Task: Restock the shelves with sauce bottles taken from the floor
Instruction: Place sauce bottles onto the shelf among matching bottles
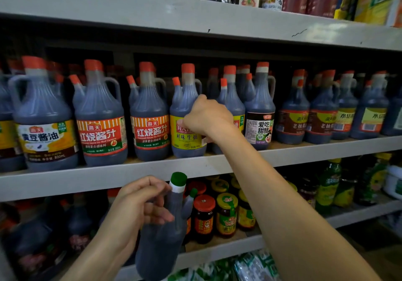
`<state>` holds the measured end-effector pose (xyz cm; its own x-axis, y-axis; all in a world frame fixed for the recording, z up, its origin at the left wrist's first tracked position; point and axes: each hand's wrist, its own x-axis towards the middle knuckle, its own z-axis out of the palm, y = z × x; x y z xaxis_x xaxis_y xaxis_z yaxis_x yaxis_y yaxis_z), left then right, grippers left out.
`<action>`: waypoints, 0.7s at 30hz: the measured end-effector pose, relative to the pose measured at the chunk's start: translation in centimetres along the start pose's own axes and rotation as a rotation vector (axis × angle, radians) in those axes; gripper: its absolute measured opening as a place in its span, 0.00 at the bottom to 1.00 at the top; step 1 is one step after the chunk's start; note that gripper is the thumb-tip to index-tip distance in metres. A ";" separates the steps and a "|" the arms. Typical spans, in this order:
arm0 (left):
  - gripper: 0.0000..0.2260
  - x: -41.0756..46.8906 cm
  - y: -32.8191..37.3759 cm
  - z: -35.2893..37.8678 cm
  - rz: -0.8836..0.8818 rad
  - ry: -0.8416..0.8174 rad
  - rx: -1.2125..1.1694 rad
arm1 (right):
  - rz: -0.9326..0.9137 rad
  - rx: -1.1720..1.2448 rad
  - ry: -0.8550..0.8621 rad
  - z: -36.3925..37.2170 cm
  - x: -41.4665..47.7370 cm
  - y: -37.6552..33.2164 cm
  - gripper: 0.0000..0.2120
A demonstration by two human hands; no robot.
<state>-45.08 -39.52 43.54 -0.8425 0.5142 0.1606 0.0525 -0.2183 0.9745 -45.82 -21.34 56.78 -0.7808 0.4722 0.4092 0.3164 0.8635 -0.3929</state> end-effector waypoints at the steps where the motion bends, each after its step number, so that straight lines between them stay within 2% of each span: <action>1: 0.14 0.1 0.0 0.2 0.001 -0.009 -0.001 | 0.004 -0.053 0.016 -0.2 -0.1 -0.1 0.28; 4: 0.14 0.2 -0.1 0.7 -0.002 -0.024 -0.006 | -0.003 -0.116 0.017 0.0 -0.4 0.1 0.33; 7: 0.15 0.2 -0.3 1.2 -0.013 -0.038 -0.009 | -0.029 -0.058 -0.015 0.6 -0.6 0.7 0.40; 11: 0.14 0.1 -0.6 1.8 -0.023 -0.052 -0.005 | -0.096 -0.022 -0.014 0.3 -0.9 1.7 0.41; 13: 0.14 0.2 -0.7 2.1 -0.024 -0.057 -0.008 | -0.163 -0.018 0.077 0.4 -1.5 3.1 0.36; 14: 0.14 0.2 -0.7 2.3 -0.026 -0.061 -0.008 | -0.166 0.008 0.179 0.7 -1.9 4.1 0.31; 16: 0.15 0.4 -0.8 2.7 -0.026 -0.069 -0.008 | -0.107 0.106 0.431 1.4 -2.6 6.4 0.17; 17: 0.15 0.5 -0.8 2.8 -0.023 -0.071 -0.003 | -0.048 0.147 0.503 1.7 -2.7 7.4 0.10; 18: 0.15 0.7 -0.8 3.0 -0.020 -0.073 0.001 | 0.019 0.183 0.508 1.9 -2.7 8.2 0.07; 21: 0.15 1.3 -0.7 3.4 -0.018 -0.076 -0.007 | 0.109 0.406 0.365 2.4 -2.1 9.6 0.13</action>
<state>-44.42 -35.86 43.58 -0.7999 0.5797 0.1552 0.0342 -0.2141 0.9762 -42.45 -14.44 50.21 -0.4954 0.6478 0.5788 0.0957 0.7029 -0.7048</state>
